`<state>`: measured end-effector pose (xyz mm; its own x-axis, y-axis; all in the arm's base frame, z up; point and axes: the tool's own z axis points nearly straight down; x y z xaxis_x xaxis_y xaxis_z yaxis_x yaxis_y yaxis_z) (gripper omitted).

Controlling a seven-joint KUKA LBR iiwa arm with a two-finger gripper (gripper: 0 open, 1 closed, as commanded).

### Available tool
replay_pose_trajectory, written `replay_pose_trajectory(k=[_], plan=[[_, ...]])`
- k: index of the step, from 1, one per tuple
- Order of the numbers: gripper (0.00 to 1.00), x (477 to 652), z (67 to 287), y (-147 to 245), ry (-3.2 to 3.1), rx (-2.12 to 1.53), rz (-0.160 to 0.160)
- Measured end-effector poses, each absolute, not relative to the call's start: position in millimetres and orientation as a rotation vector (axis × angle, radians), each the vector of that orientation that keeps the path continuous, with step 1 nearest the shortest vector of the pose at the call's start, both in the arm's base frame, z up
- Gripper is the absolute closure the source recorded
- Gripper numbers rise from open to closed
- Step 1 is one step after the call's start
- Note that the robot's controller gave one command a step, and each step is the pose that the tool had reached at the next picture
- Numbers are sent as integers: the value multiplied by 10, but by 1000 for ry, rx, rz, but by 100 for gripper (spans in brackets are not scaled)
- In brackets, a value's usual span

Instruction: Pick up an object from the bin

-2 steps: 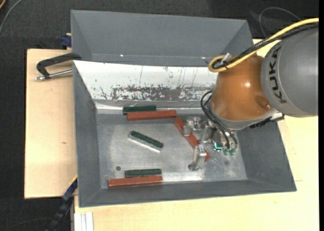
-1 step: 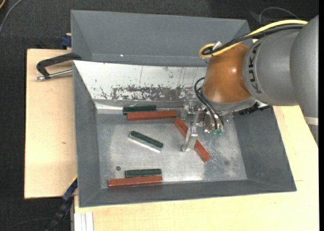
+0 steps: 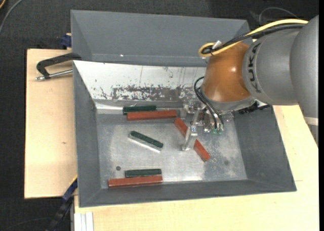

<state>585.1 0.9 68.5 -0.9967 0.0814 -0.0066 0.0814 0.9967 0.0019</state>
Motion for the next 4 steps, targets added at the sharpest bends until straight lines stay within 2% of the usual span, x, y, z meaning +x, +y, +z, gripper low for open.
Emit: replay_pose_trajectory(k=[3, 4], plan=[[0, 5893, 717, 34, 3132, 126, 3], [100, 5891, 716, 34, 3134, 126, 3]])
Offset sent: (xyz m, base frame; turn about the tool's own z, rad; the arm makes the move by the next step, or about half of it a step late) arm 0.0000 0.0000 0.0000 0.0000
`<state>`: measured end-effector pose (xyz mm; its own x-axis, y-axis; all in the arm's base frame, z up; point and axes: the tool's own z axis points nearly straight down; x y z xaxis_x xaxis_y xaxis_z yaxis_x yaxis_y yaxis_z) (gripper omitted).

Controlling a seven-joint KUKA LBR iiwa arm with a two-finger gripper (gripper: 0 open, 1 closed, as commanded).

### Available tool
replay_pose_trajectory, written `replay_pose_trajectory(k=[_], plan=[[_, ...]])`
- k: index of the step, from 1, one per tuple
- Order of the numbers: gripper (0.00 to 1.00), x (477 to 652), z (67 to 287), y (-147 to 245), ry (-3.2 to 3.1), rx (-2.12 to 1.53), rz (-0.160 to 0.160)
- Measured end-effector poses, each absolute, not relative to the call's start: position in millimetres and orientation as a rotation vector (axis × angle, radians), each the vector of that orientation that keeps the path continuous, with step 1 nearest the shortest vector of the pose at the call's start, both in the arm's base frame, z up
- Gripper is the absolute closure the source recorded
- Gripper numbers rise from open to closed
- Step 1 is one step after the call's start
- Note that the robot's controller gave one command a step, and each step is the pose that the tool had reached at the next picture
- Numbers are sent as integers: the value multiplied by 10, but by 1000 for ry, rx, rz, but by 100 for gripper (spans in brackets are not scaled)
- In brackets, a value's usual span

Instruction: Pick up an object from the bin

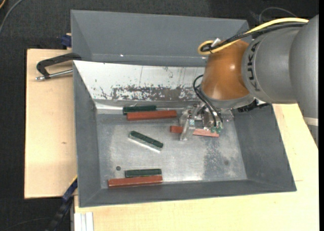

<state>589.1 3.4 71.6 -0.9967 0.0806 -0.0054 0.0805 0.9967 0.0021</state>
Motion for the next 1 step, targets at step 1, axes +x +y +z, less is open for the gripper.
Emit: replay_pose_trajectory(k=[1], plan=[[100, 5906, 757, 42, 3132, 126, 3]])
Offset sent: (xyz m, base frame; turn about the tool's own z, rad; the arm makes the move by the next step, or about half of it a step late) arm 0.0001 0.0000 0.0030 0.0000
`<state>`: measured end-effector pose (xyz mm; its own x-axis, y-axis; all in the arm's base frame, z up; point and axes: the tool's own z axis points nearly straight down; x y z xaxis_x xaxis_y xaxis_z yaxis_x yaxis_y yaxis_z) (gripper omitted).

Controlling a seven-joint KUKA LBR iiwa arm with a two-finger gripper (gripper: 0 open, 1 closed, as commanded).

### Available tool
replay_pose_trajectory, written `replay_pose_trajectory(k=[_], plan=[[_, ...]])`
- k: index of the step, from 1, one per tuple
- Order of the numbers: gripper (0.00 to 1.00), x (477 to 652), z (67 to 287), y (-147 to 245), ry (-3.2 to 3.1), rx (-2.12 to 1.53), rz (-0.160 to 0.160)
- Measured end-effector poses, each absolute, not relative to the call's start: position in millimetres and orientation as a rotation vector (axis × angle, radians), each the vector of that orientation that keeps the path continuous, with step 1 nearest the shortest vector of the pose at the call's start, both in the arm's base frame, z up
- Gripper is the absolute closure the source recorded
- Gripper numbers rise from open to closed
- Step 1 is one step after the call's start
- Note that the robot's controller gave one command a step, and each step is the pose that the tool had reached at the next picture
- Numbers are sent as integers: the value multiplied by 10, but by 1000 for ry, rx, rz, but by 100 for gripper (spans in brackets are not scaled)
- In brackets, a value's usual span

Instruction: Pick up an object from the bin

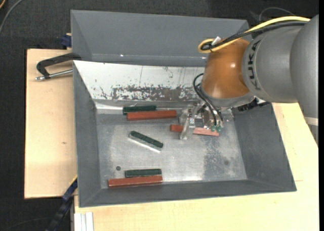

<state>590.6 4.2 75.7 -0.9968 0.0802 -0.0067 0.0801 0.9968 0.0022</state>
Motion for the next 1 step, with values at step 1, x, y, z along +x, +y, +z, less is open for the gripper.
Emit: replay_pose_trajectory(k=[1], plan=[[100, 5938, 1471, 49, 3125, 125, 4]])
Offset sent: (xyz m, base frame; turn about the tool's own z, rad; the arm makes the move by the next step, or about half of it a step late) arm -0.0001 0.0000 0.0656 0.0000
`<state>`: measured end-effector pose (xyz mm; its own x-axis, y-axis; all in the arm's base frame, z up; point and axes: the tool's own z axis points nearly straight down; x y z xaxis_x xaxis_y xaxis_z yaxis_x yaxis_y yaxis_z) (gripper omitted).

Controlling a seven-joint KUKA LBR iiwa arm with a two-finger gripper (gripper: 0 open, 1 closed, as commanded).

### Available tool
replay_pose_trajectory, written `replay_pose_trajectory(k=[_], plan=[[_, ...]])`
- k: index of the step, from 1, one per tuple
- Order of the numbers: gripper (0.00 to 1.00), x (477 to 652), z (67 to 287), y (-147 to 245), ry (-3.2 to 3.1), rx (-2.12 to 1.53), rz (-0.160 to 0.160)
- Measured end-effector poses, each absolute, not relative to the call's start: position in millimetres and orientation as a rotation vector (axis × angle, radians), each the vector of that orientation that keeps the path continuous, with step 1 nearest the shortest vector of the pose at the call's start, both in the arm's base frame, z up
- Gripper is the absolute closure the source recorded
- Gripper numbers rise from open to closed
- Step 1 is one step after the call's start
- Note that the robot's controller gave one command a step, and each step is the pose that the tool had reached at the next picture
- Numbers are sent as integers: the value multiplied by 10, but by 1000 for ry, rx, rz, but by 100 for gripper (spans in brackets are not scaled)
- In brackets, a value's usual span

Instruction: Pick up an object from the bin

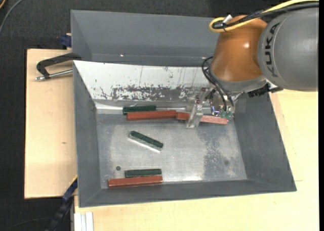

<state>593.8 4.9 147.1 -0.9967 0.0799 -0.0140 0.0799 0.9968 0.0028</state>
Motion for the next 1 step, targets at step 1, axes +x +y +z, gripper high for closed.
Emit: replay_pose_trajectory(k=[1], plan=[[100, 5960, 1735, 57, 3129, 125, 3]])
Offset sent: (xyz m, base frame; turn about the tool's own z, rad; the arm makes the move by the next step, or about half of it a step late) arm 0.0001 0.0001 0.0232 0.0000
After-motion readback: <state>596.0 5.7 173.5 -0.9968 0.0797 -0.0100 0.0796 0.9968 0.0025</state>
